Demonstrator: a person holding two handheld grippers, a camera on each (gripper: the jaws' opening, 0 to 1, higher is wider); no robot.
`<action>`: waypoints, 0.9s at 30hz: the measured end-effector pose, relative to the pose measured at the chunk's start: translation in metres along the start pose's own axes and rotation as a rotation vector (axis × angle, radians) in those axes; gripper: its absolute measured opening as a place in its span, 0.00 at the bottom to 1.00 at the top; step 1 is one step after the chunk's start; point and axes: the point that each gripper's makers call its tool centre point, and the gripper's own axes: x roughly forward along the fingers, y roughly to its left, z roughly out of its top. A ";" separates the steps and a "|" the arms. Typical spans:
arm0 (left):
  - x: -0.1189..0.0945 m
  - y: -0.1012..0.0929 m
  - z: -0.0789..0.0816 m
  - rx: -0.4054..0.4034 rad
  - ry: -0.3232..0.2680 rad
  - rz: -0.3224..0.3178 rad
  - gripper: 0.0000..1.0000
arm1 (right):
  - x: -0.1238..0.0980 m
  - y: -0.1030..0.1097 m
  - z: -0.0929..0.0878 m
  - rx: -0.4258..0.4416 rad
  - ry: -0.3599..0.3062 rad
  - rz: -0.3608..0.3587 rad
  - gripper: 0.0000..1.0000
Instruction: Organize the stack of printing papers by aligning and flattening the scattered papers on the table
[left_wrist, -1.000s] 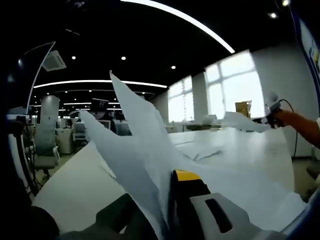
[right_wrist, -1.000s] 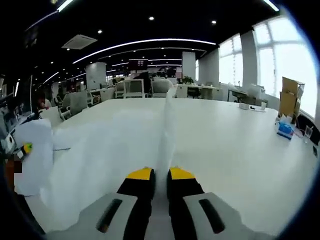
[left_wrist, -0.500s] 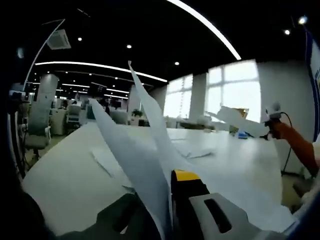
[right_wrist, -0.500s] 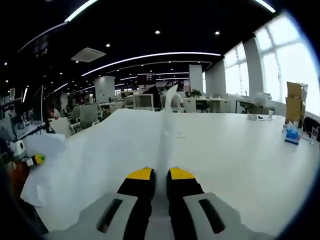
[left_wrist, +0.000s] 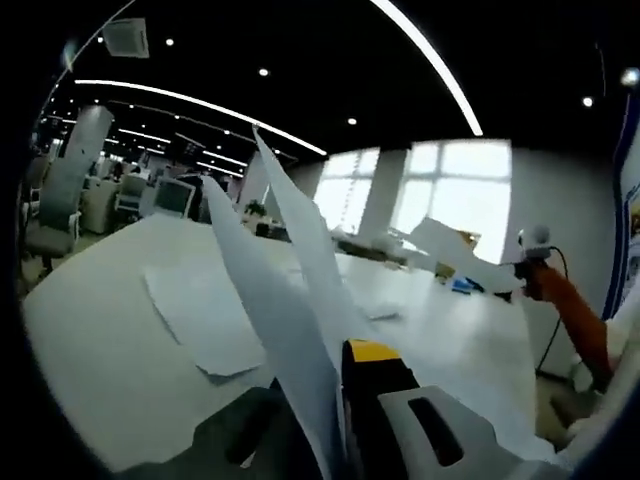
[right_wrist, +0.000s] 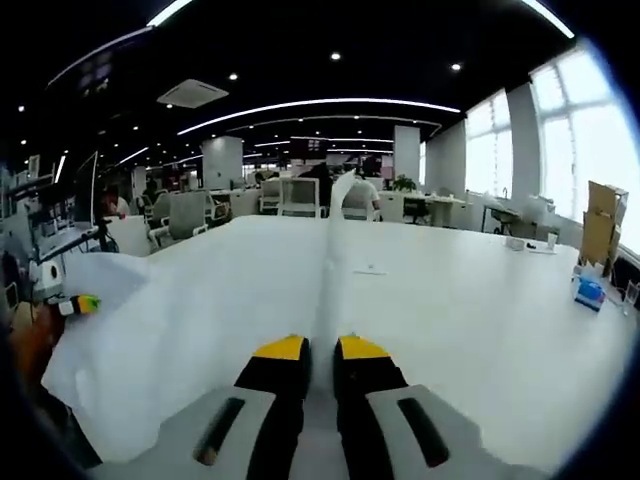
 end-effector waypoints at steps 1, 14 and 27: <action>0.000 0.000 0.000 -0.011 0.002 -0.005 0.06 | 0.001 0.001 0.000 -0.002 0.001 0.001 0.06; 0.000 -0.008 -0.003 -0.054 -0.005 -0.011 0.06 | 0.020 0.010 -0.001 -0.060 0.071 0.026 0.06; 0.002 -0.009 -0.003 -0.053 -0.004 -0.009 0.06 | 0.027 0.031 0.011 -0.151 0.073 0.063 0.06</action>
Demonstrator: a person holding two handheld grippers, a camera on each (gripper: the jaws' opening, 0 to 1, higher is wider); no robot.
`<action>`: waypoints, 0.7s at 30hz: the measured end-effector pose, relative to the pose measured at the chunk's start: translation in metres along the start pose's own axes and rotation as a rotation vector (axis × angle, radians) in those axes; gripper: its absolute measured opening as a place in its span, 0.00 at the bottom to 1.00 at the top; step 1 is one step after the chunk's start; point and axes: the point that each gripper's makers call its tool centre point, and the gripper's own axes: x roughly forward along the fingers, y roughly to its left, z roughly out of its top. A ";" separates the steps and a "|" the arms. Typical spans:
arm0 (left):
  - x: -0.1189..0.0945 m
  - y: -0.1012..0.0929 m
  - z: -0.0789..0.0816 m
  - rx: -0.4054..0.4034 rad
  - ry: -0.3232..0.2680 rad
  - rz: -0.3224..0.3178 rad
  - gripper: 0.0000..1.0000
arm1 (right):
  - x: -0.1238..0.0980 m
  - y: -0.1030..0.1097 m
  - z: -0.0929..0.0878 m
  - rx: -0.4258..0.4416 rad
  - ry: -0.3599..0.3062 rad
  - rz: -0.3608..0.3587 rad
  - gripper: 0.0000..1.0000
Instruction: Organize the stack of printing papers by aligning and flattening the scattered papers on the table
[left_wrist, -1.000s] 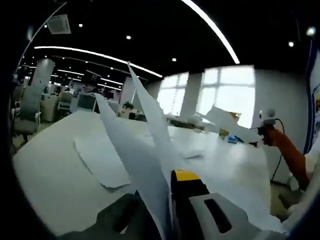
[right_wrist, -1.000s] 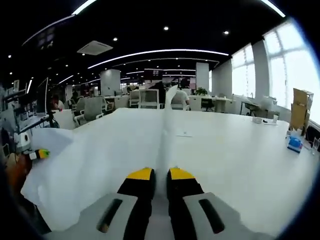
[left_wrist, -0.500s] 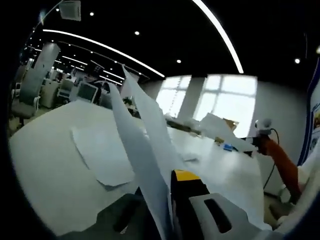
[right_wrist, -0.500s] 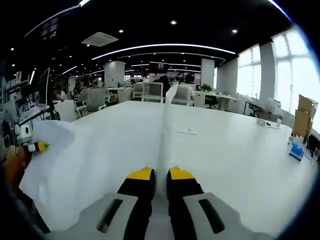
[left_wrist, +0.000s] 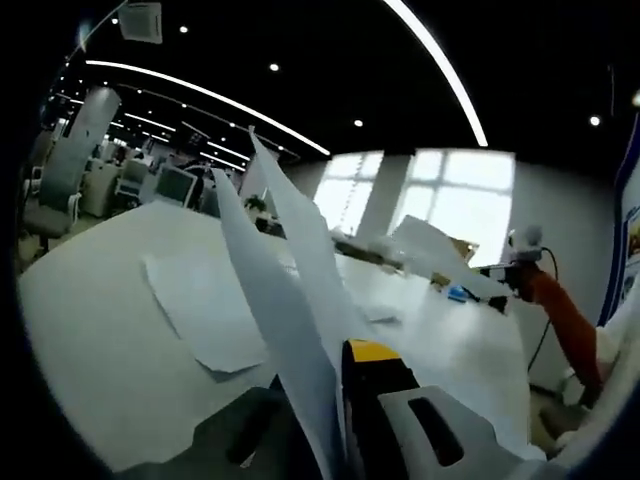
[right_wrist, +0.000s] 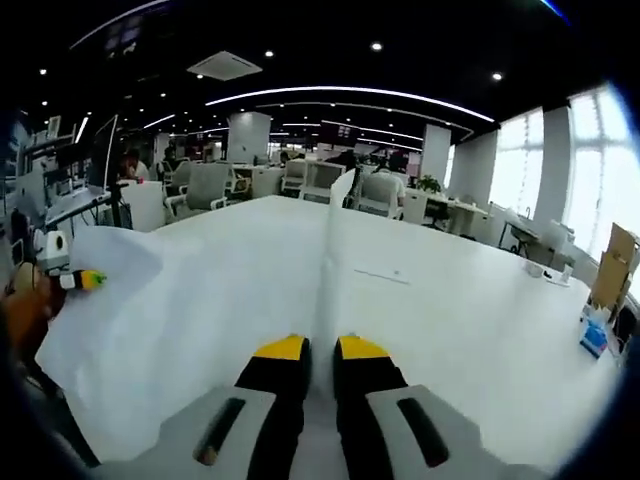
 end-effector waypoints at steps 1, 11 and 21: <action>0.000 0.000 0.000 -0.003 0.001 -0.001 0.06 | 0.001 0.002 0.001 -0.007 0.000 0.004 0.06; -0.002 0.006 0.000 -0.002 0.007 -0.003 0.06 | 0.008 0.009 0.010 -0.034 -0.002 0.023 0.06; -0.003 0.010 -0.001 0.004 0.009 0.000 0.06 | 0.016 0.021 0.018 -0.055 -0.008 0.046 0.06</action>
